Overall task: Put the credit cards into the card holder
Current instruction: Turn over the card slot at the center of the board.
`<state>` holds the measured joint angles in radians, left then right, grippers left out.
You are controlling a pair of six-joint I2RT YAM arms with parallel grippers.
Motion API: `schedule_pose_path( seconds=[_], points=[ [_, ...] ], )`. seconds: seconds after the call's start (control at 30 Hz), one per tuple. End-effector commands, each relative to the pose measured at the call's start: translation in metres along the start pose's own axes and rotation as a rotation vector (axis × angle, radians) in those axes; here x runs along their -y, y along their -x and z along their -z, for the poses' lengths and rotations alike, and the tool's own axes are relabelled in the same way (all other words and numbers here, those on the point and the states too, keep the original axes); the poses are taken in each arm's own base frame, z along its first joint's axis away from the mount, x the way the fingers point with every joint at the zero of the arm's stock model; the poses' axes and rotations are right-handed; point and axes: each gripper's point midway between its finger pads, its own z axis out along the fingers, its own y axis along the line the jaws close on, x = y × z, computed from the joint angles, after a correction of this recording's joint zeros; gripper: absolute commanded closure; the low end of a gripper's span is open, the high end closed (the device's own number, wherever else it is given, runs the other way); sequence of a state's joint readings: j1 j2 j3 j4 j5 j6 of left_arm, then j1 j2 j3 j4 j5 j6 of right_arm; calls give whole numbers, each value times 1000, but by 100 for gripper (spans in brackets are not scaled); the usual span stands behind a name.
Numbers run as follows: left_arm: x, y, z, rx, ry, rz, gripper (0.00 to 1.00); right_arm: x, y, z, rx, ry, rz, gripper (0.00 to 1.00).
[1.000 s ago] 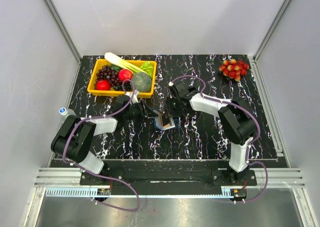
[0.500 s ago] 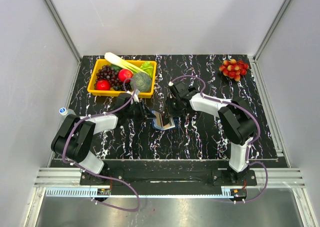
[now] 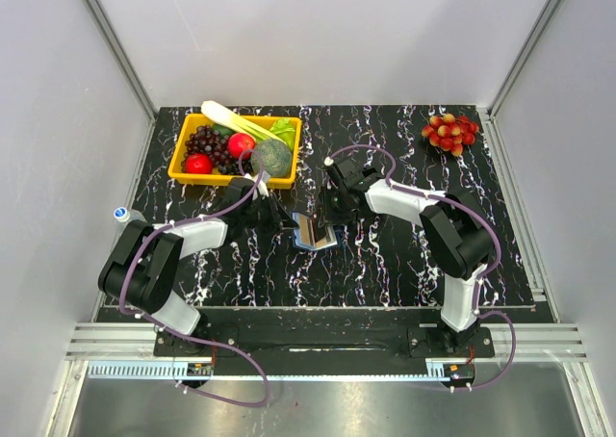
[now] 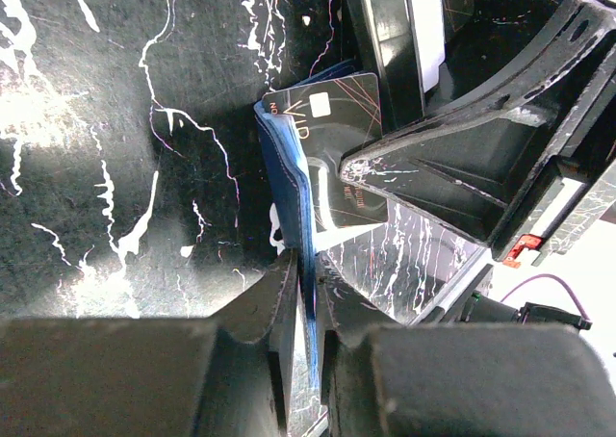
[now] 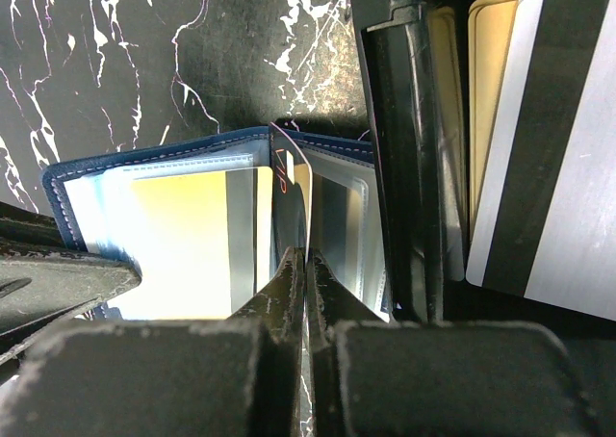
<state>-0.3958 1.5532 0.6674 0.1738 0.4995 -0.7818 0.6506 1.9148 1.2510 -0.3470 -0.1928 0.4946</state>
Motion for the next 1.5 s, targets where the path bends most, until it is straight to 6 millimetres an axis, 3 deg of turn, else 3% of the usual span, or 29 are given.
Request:
schedule_pose_path(
  seconds=[0.0,0.23,0.4,0.53,0.7,0.87,1.0,1.2,1.33,1.47],
  points=[
    [22,13,3,51,-82,-63,85,26,-27,-13,-86,-101,18,100],
    [35,15,6,65,-147,-82,85,27,-28,-14,-92,-103,12,100],
    [33,13,3,46,-145,-75,100,26,-28,-14,-91,-101,12,100],
    [33,13,3,51,-145,-77,100,25,-26,-13,-88,-101,13,100],
    [28,18,6,63,-84,-87,100,19,-8,3,-15,-109,18,100],
    [19,23,10,76,-2,-100,100,-6,31,46,143,-72,24,100],
    [26,26,14,85,-21,-118,100,-19,51,73,235,-44,-1,100],
    [32,26,18,90,-42,-126,100,-50,60,79,288,36,-49,100],
    [36,24,18,86,-54,-130,100,-77,68,76,352,28,-36,100],
    [38,22,18,83,-57,-127,100,-90,74,72,405,-8,-30,100]
  ],
)
